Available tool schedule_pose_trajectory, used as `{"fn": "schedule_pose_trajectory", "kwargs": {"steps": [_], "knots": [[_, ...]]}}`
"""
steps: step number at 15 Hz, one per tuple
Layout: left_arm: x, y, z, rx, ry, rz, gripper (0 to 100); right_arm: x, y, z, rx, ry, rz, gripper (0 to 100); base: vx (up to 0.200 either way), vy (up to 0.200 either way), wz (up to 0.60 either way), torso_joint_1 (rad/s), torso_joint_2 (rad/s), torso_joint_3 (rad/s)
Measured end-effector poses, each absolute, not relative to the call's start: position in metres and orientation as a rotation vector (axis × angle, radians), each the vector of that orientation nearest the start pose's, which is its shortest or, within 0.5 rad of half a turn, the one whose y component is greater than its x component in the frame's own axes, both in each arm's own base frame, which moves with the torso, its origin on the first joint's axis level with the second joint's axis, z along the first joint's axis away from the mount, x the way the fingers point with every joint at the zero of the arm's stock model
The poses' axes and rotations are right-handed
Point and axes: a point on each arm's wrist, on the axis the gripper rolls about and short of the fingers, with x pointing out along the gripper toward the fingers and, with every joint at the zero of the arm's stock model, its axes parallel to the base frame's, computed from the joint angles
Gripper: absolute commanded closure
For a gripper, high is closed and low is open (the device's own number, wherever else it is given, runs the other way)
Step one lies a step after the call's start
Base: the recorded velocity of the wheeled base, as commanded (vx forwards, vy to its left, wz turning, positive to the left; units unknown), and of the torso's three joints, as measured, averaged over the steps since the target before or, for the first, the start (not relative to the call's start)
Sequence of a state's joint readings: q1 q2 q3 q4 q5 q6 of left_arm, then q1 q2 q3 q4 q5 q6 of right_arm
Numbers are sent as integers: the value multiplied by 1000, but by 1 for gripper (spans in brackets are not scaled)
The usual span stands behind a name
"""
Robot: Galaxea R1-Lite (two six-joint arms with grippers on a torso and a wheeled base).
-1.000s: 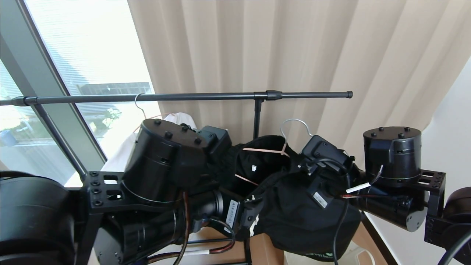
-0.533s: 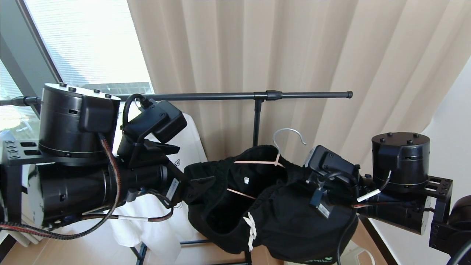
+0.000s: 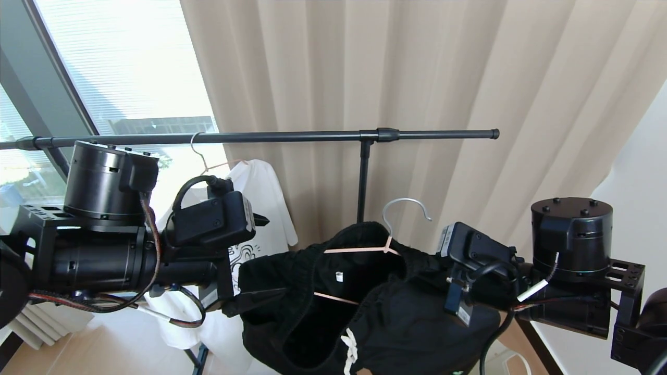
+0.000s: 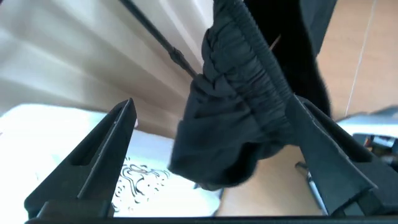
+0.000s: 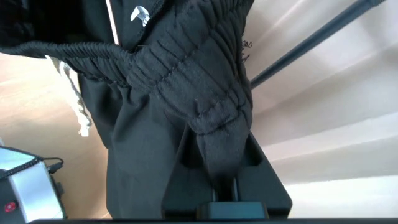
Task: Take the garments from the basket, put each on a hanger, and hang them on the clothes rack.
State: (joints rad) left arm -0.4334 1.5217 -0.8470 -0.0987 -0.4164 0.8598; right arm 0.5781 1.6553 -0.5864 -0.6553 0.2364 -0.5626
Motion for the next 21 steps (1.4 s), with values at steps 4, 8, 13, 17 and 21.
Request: {"fn": "schedule_pose_trajectory", "kwargs": {"steps": [4,8,13,17,21], "knots": [[234,-125,180,836,207,-1097,0,221,151,140,-590,181,922,100,0,0,0,0,0,0],[242,-132,170,847,229,-1117,0,222,148,141,-577,175,946,100,0,0,0,0,0,0],[247,-145,162,807,267,-1155,0,219,147,143,-570,159,961,100,0,0,0,0,0,0],[247,-148,159,720,308,-1179,0,217,147,145,-568,153,968,100,0,0,0,0,0,0],[247,-148,159,670,328,-1190,0,215,149,144,-562,145,1002,100,0,0,0,0,0,0]]}}
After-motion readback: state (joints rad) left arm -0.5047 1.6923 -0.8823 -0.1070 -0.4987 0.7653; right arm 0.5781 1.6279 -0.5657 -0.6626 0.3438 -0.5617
